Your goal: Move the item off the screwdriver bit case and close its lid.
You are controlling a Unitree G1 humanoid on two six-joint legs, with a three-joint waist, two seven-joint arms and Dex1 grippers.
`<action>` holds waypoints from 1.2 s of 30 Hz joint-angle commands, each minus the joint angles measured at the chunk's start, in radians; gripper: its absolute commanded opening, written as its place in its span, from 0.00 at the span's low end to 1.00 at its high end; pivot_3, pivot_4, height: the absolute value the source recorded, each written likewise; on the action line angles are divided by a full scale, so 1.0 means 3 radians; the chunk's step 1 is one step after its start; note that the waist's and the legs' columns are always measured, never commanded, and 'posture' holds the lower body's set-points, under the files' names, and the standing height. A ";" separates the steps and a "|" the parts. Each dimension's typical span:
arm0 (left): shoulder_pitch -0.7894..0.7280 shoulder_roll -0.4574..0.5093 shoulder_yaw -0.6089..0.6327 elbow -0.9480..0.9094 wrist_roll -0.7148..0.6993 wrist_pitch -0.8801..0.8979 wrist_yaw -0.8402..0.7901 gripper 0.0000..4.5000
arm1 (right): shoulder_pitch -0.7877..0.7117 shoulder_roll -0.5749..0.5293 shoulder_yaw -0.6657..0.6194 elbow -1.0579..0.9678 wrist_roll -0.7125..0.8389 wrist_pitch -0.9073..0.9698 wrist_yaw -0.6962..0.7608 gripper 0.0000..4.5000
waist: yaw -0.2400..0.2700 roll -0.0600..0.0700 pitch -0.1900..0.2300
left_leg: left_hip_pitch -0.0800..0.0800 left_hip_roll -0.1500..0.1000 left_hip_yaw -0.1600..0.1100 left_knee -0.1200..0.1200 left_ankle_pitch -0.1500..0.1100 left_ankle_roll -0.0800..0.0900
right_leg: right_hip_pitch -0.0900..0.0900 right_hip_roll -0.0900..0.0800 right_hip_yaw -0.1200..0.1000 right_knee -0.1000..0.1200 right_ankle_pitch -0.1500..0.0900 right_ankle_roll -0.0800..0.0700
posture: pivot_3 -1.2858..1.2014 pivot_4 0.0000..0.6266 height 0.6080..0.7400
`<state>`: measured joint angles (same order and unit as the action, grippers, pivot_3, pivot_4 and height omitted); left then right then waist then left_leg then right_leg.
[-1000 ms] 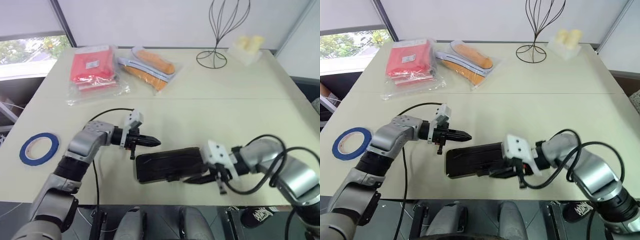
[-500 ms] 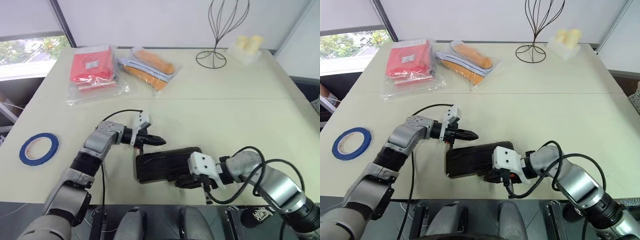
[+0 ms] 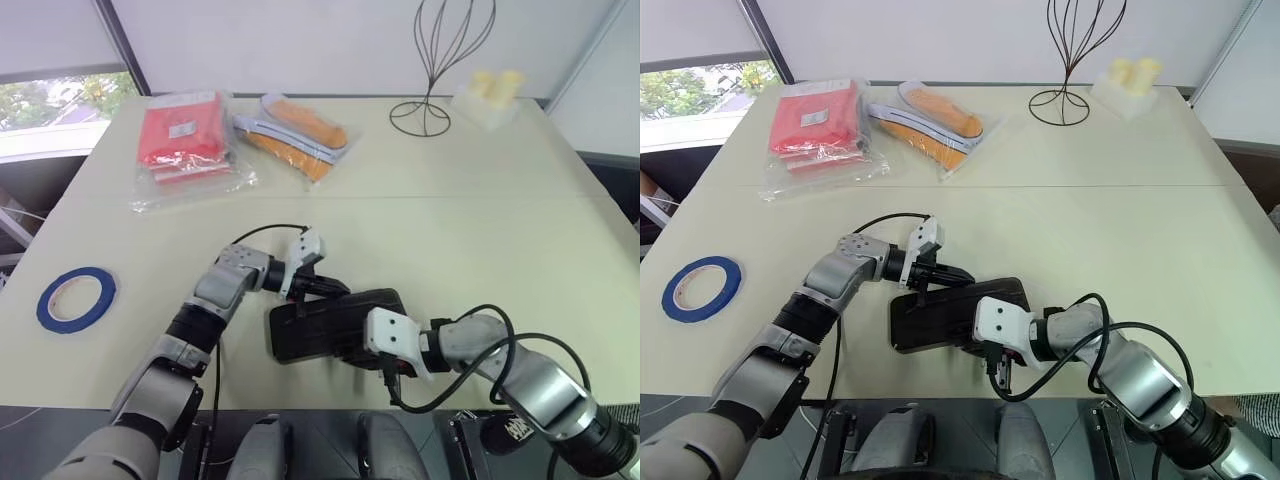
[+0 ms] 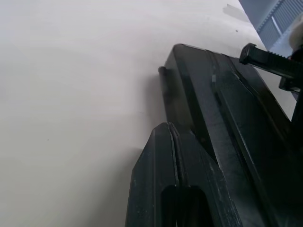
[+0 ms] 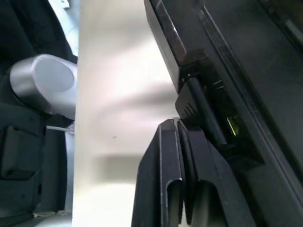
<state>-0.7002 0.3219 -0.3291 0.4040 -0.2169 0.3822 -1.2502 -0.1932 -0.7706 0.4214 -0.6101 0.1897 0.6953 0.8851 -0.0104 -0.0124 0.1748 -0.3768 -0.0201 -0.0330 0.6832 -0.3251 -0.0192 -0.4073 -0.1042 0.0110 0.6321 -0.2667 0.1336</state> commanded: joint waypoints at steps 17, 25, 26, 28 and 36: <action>0.0105 -0.0086 -0.0212 0.0193 0.0222 -0.0250 -0.0251 0.00 | 0.0015 0.0133 -0.0004 -0.0121 -0.0665 -0.0065 -0.0740 0.02 | -0.0012 -0.0002 -0.0006 | 0.0009 0.0001 0.0000 0.0000 0.0000 0.0000 | 0.0007 0.0002 0.0000 0.0002 0.0000 0.0000 | 0.52 0.24 1.00; 0.0157 -0.0077 -0.0172 0.0122 0.0230 -0.0217 -0.0246 0.00 | -0.0047 0.0188 0.0013 0.0024 -0.0812 -0.0198 -0.0768 0.02 | -0.0017 -0.0002 -0.0010 | 0.0013 0.0002 -0.0001 0.0001 0.0000 0.0000 | 0.0009 0.0004 0.0001 0.0005 0.0000 0.0000 | 0.52 0.24 1.00; 0.0169 -0.0073 -0.0169 0.0109 0.0232 -0.0218 -0.0247 0.00 | -0.0052 0.0183 0.0011 0.0036 -0.0813 -0.0209 -0.0749 0.02 | -0.0018 -0.0002 -0.0010 | 0.0013 0.0002 -0.0001 0.0001 0.0000 0.0000 | 0.0009 0.0004 0.0001 0.0005 0.0000 0.0000 | 0.52 0.24 1.00; 0.0184 -0.0067 -0.0158 0.0088 0.0233 -0.0214 -0.0241 0.00 | -0.0061 0.0158 0.0011 0.0033 -0.0763 -0.0186 -0.0660 0.02 | -0.0021 -0.0002 -0.0010 | 0.0013 0.0002 -0.0001 0.0001 0.0000 0.0000 | 0.0009 0.0004 0.0001 0.0005 0.0000 0.0000 | 0.52 0.24 1.00; 0.0041 -0.0073 0.0186 0.0136 0.0140 -0.0229 -0.0035 0.00 | 0.0010 -0.0213 -0.0558 -0.0345 0.0302 0.0136 0.0223 0.02 | 0.0004 -0.0001 -0.0010 | 0.0008 0.0001 -0.0002 0.0001 0.0000 0.0001 | 0.0009 0.0003 0.0001 0.0001 0.0000 0.0000 | 0.52 0.24 1.00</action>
<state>-0.6839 0.3098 -0.2866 0.4409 -0.1584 0.3092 -1.2699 -0.1771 -0.8168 0.3221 -0.6467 0.2113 0.7263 0.9103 -0.0092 -0.0129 0.1717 -0.3745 -0.0198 -0.0336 0.6834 -0.3253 -0.0187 -0.4046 -0.1033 0.0113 0.6322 -0.2667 0.1336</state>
